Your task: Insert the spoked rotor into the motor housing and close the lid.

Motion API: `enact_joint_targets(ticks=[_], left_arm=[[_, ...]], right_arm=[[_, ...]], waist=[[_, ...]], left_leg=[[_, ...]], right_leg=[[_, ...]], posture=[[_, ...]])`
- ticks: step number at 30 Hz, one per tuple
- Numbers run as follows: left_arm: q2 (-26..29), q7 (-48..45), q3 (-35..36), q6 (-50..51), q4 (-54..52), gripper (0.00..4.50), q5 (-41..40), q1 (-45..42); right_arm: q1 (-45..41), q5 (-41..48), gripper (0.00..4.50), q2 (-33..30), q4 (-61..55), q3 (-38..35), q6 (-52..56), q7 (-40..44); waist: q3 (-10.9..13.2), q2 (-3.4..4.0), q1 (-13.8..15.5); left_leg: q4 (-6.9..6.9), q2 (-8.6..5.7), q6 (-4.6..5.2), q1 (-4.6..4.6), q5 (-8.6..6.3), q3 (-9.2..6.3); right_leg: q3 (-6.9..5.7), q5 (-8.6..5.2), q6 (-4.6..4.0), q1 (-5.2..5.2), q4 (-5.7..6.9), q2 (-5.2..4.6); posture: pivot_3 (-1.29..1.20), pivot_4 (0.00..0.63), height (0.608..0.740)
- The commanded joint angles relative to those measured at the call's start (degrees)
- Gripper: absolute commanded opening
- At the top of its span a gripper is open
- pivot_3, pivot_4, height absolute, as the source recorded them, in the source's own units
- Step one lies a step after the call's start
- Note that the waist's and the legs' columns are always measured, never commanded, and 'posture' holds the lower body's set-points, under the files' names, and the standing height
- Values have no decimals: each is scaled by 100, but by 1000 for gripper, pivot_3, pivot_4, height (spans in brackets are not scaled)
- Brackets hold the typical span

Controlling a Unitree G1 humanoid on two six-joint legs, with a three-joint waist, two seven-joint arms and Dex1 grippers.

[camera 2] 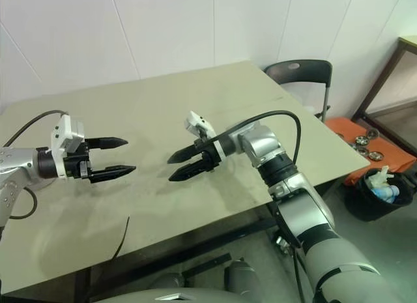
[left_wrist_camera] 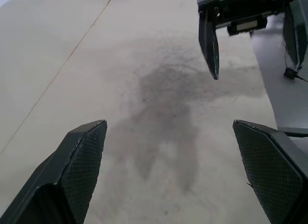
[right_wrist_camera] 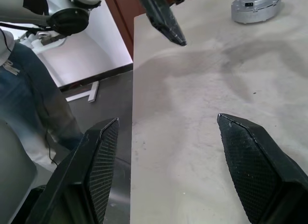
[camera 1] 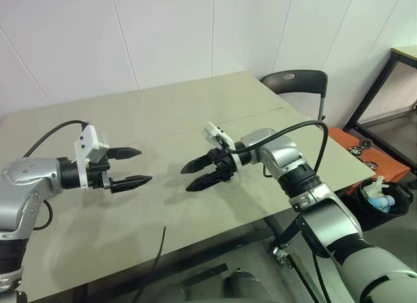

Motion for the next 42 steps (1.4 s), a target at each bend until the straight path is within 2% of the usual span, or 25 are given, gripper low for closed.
enact_joint_targets(ticks=[1, 11, 22, 27, 32, 35, 42], left_arm=[[64, 99, 321, 58, -313, 4457, -145, 131], [35, 307, 448, 44, -561, 4457, -152, 438], [-234, 651, 442, -1302, -581, 4457, 710, 1251], [-315, 707, 491, -1266, -731, 4457, 593, 1347], [-155, 577, 632, -719, -714, 4457, 146, 1303], [29, 429, 579, -692, -592, 4457, 267, 1344], [36, 352, 579, -763, -464, 4457, 283, 1286]], right_arm=[[-107, 73, 3436, 15, -145, -57, -8, 156], [-395, -129, 3436, 44, 264, -45, -311, 338], [-389, -648, 3436, 24, 776, -83, -1488, 379], [-427, -675, 3436, 92, 930, -163, -1668, 348], [-416, -715, 3436, 115, 967, -115, -1665, 386], [-418, -767, 3436, 133, 1000, -92, -1669, 371], [-406, -771, 3436, 160, 907, -129, -1505, 309]], waist=[[1, 1, 6], [5, 8, 1], [8, 13, 9], [9, 15, 10], [9, 15, 6], [10, 16, 3], [12, 20, 4]], left_leg=[[0, 0, 0, 0, 0, 0], [0, -1, 0, 3, 0, -1], [0, -1, 0, 3, 0, 0], [1, 0, 0, 3, 0, 0], [0, 0, 0, 4, 0, -1], [0, 0, 0, 4, 0, 0], [0, 0, 0, 5, 0, 0]], right_leg=[[-1, 0, 0, 0, 0, 0], [-2, 0, 0, 3, 0, 1], [-1, 0, -1, 3, 0, 0], [-2, 0, -1, 4, 0, -1], [-2, 0, -1, 3, 1, 0], [-2, 0, -1, 4, 1, 1], [-2, 0, -1, 4, 1, 1]], posture=[[0, 0, 740], [0, 0, 740], [0, 0, 740], [0, 0, 740], [0, 0, 740], [0, 0, 740], [0, 0, 740]])
